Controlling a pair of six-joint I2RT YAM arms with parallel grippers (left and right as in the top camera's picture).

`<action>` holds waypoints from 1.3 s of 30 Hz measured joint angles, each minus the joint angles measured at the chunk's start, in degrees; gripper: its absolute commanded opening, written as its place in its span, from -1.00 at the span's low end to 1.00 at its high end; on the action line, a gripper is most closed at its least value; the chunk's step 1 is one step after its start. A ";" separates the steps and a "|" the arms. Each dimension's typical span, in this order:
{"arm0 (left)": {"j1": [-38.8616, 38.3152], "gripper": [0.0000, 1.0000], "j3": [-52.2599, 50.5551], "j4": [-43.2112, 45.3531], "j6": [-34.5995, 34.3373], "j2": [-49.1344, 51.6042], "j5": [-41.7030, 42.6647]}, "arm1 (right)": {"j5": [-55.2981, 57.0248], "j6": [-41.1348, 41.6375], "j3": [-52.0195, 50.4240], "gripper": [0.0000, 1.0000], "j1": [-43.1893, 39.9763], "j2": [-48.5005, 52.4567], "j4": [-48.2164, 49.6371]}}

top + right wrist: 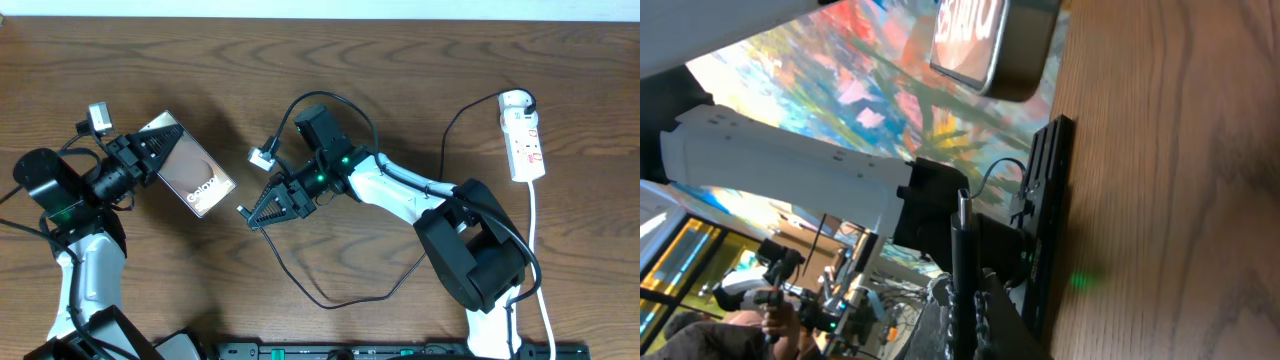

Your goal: Plug charger to phone and switch on socket

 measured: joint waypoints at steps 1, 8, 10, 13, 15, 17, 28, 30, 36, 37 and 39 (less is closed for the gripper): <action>0.00 -0.85 0.00 0.07 0.00 0.00 0.00 | -0.02 0.00 0.00 -0.97 0.13 0.00 0.57; 0.00 -0.85 -0.02 2.45 0.00 0.00 0.00 | -0.07 0.68 0.00 -0.98 1.81 0.00 4.79; 0.00 -0.85 0.00 2.60 0.00 0.00 0.02 | -0.07 1.18 0.00 -0.98 2.03 0.00 5.68; 0.00 -0.85 -0.02 2.60 0.00 0.00 0.02 | -0.07 1.64 0.00 -0.98 2.05 0.00 6.75; 0.00 -0.85 0.00 2.60 0.00 0.00 0.02 | -0.09 1.88 0.00 -0.98 2.05 0.00 7.43; 0.00 -0.85 0.00 2.60 0.00 0.00 0.04 | -0.09 2.29 0.00 -0.98 2.05 0.00 8.20; 0.00 -0.85 0.00 2.62 -0.04 0.00 1.99 | 0.31 4.31 0.00 -0.98 2.05 0.00 9.66; 0.00 -0.85 -0.02 2.60 -0.07 0.00 2.27 | 0.48 4.57 0.00 -0.98 2.05 0.00 9.66; -0.63 -0.85 -0.02 2.62 -0.07 0.00 2.62 | 1.68 6.05 0.00 -0.98 2.05 0.00 9.79; -1.11 -0.85 0.00 2.75 -0.09 0.00 2.62 | 1.84 6.25 0.00 -0.98 2.05 0.00 9.88; -2.40 -0.85 -0.02 3.50 -0.15 0.00 2.62 | 2.10 6.67 0.00 -0.98 2.05 0.00 9.92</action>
